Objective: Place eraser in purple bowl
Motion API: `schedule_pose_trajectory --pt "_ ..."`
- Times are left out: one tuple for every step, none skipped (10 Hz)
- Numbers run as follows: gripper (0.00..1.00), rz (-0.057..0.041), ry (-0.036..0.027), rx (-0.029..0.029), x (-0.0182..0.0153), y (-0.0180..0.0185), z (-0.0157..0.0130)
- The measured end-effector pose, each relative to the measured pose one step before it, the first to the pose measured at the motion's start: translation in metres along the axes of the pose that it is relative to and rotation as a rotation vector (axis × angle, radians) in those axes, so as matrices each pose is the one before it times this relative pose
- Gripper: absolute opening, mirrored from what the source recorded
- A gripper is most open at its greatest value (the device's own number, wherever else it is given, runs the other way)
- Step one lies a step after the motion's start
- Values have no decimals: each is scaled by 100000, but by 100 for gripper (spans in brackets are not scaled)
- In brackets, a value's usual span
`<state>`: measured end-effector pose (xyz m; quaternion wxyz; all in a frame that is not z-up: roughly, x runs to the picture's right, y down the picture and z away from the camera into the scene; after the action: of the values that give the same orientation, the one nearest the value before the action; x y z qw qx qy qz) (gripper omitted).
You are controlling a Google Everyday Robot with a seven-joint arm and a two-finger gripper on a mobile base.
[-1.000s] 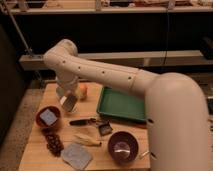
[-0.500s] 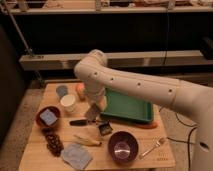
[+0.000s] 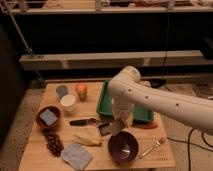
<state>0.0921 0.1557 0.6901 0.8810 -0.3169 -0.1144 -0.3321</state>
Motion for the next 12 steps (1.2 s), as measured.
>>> schedule_pose_trajectory --pt "0 1254 -768 -296 11 2523 722" --pt "0 -1199 -345 440 -30 1147 322" --pt "0 -1993 -335 871 -124 513 211" --pt "0 -1838 117 826 -58 -87 -60" --pt "0 -4111 11 1443 -567 -730 -154" --pt "0 -3068 39 1029 -770 -958 -152" --pt "0 -3122 -412 752 -1065 -1113 -31" --pt "0 -3278 -844 864 -1654 -1747 152" --pt "0 -1684 -758 317 -893 -818 160" --pt "0 -1246 -443 -23 -572 -402 250" --pt "0 -947 -1043 -81 -586 -103 392" --pt "0 -321 -840 -487 -268 468 436"
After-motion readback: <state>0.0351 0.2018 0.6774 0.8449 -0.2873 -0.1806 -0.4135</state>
